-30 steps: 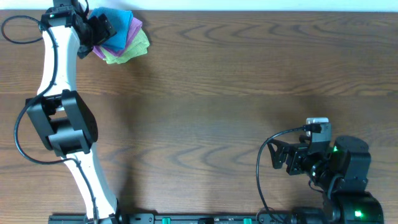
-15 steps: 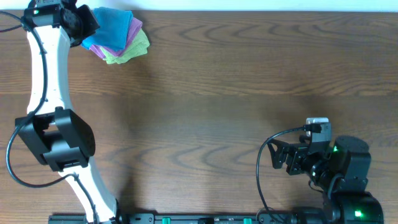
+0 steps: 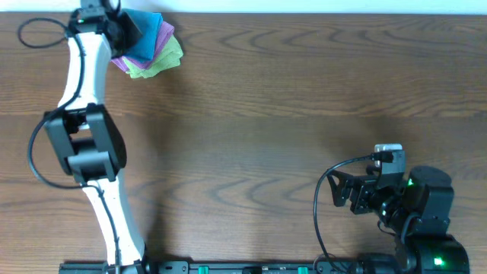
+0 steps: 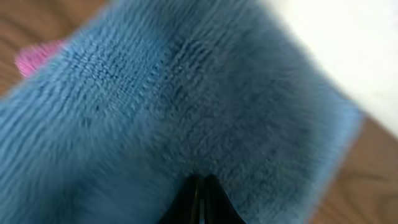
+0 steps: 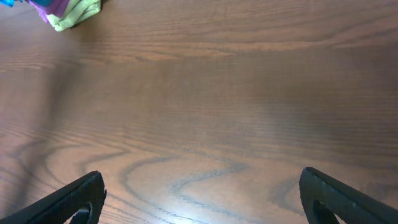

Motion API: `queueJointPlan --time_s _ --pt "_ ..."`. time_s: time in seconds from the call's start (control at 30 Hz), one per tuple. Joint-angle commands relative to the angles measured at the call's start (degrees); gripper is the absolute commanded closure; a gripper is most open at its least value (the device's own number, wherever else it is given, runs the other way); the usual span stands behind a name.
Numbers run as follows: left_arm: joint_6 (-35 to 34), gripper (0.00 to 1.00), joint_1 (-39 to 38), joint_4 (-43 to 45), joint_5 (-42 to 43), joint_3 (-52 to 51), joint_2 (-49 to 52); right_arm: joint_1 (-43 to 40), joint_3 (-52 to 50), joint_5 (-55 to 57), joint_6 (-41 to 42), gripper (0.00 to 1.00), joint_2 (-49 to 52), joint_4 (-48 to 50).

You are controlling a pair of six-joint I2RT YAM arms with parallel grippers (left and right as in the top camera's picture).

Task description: Fold the cloth

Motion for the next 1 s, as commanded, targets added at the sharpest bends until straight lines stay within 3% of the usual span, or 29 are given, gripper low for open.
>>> queueJointPlan --time_s 0.0,0.57,0.67,0.87,0.97 --pt "-0.66 0.94 -0.02 0.5 0.2 0.13 2.01 -0.55 -0.24 -0.63 0.85 0.01 -0.13 -0.09" --pt "2.03 0.93 0.02 -0.5 2.62 1.4 -5.29 -0.55 -0.24 -0.63 0.83 0.01 -0.13 -0.09" --pt "4.66 0.78 0.02 -3.21 2.62 1.4 -7.32 -0.55 -0.24 -0.63 0.85 0.01 -0.13 -0.09" --pt "8.41 0.08 0.02 -9.31 2.6 1.4 -11.96 -0.55 -0.24 -0.63 0.85 0.01 -0.13 -0.09" --pt "8.41 0.05 0.02 -12.41 2.6 1.4 -14.53 -0.55 -0.24 -0.63 0.85 0.01 -0.13 -0.09"
